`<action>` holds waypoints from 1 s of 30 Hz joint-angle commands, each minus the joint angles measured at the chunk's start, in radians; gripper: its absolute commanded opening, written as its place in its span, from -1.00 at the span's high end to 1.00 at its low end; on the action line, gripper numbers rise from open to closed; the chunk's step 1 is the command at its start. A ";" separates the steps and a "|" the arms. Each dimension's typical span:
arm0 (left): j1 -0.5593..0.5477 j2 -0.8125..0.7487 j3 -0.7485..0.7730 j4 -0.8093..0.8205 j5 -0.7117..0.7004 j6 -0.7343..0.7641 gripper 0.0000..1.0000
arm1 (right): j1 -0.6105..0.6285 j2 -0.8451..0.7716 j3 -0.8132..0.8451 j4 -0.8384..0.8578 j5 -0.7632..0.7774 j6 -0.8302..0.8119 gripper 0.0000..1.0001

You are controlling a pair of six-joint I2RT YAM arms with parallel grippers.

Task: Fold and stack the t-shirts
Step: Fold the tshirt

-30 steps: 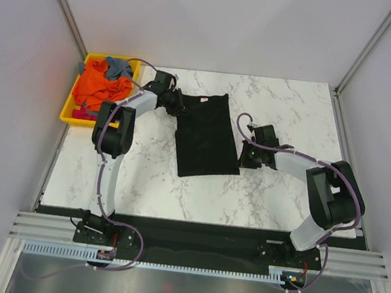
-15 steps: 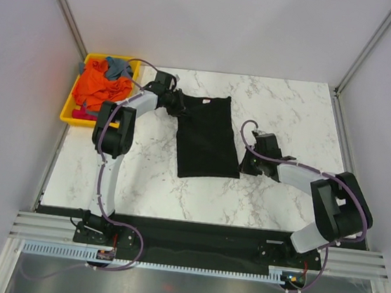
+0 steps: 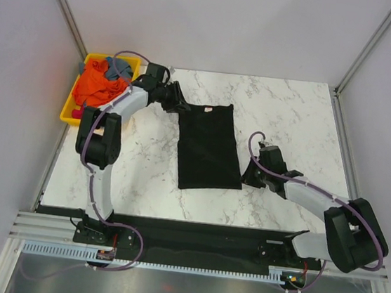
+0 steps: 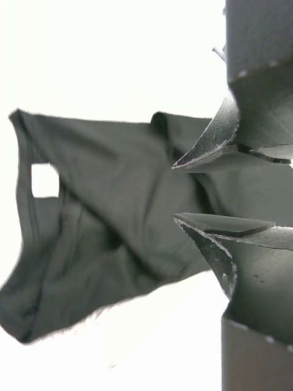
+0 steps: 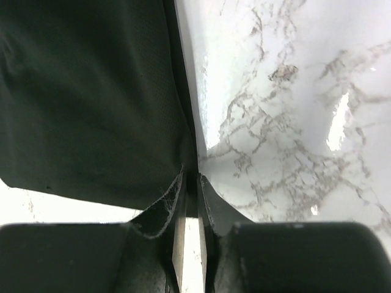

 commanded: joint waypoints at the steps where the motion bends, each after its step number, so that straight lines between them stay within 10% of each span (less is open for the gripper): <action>1: -0.003 -0.167 -0.048 -0.058 0.023 -0.016 0.18 | 0.004 -0.062 0.046 -0.090 0.060 0.029 0.59; 14: -0.120 -0.334 -0.458 -0.071 -0.153 -0.039 0.59 | 0.000 0.254 0.424 -0.121 -0.054 -0.161 0.66; 30: -0.123 -0.130 -0.314 -0.069 -0.326 -0.004 0.67 | -0.072 0.474 0.556 -0.107 -0.072 -0.228 0.65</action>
